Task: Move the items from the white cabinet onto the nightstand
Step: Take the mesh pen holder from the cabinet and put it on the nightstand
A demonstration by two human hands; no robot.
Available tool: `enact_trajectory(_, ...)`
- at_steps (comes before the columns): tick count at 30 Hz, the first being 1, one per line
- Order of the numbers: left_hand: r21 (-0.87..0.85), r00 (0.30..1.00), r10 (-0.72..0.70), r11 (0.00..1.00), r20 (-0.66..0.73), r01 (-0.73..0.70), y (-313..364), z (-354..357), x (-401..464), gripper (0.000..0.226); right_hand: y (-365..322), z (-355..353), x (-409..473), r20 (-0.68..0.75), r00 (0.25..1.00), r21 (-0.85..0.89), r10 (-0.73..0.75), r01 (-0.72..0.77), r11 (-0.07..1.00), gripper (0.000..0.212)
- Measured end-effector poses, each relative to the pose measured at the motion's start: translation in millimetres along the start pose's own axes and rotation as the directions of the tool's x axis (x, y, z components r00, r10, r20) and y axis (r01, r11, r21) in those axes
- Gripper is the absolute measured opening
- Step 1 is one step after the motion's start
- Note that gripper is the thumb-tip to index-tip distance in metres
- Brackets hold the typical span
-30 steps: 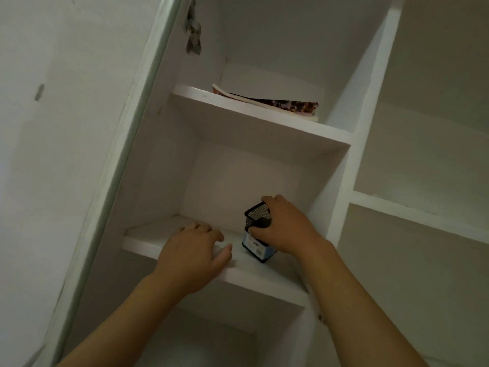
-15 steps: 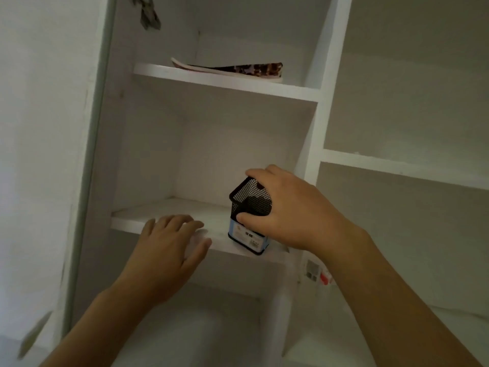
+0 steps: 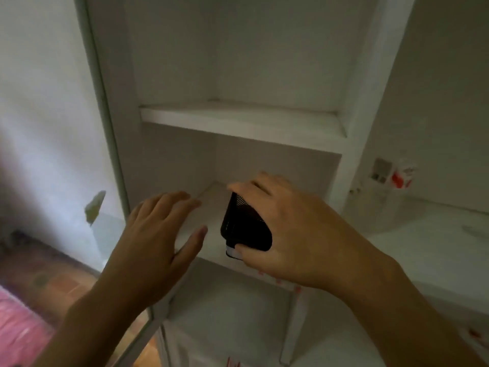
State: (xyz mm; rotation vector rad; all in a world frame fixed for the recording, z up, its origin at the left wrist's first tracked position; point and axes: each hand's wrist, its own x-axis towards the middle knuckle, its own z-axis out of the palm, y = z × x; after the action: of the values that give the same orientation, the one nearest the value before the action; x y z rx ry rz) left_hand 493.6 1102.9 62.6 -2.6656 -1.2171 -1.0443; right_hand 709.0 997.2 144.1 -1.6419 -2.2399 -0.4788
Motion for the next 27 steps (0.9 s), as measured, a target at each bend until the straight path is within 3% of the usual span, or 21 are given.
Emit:
enact_trajectory(5,0.125,0.989,-0.082,0.990,0.120,0.067,-15,29,-63,0.054,-5,77,-21,0.122,0.992,0.117,0.007,-0.021,0.993,0.079)
enact_trajectory(11,0.132,0.957,-0.201,0.976,0.209,0.176,-18,36,-145,0.055,-40,135,-66,0.266,0.963,0.192,0.031,-0.085,0.978,0.079)
enact_trajectory(17,0.116,0.901,-0.336,0.942,0.273,0.316,-25,27,-244,0.053,-95,171,-120,0.354,0.934,0.251,0.056,-0.152,0.956,0.080)
enact_trajectory(21,0.191,0.880,-0.355,0.932,0.315,0.308,-30,9,-314,0.050,-145,189,-147,0.390,0.920,0.275,0.022,-0.139,0.951,0.082)
enact_trajectory(27,0.248,0.845,-0.459,0.883,0.276,0.398,-36,-43,-415,0.051,-236,182,-183,0.426,0.903,0.336,-0.051,-0.106,0.936,0.082)
